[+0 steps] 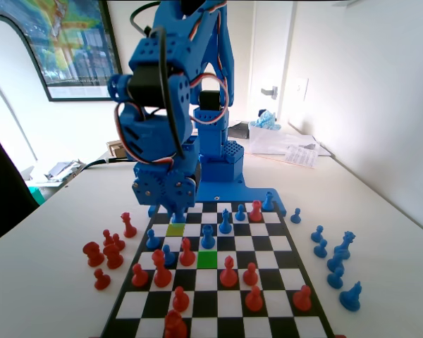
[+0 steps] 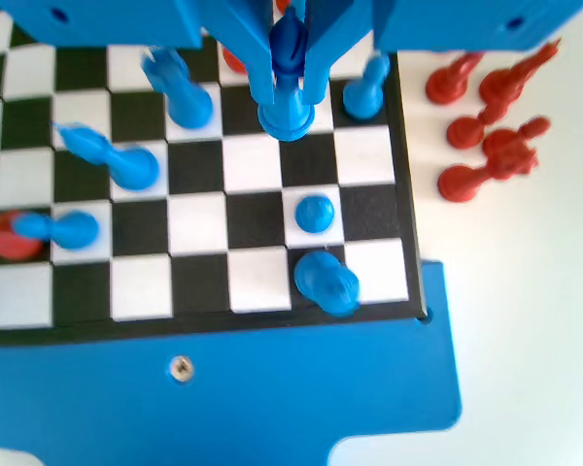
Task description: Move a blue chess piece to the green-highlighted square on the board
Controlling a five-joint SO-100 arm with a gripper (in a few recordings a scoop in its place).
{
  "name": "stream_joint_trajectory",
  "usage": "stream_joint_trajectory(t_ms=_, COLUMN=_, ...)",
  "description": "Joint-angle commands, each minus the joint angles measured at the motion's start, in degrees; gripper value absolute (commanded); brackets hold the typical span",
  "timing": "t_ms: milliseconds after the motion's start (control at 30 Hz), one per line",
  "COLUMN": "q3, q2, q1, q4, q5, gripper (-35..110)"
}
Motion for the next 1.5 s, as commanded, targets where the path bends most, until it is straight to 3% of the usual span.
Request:
stream_joint_trajectory(t_ms=0, q3=-5.71, q2=4.66, q1=-1.32, q4=3.78, q5=2.20, gripper=1)
stream_joint_trajectory(t_ms=567, q3=-17.31, q2=1.23, q1=-11.16, q4=8.00, q5=15.47, gripper=1)
stream_joint_trajectory(t_ms=1467, q3=-21.62, q2=-15.56, q1=-11.43, q4=1.93, q5=15.82, gripper=1)
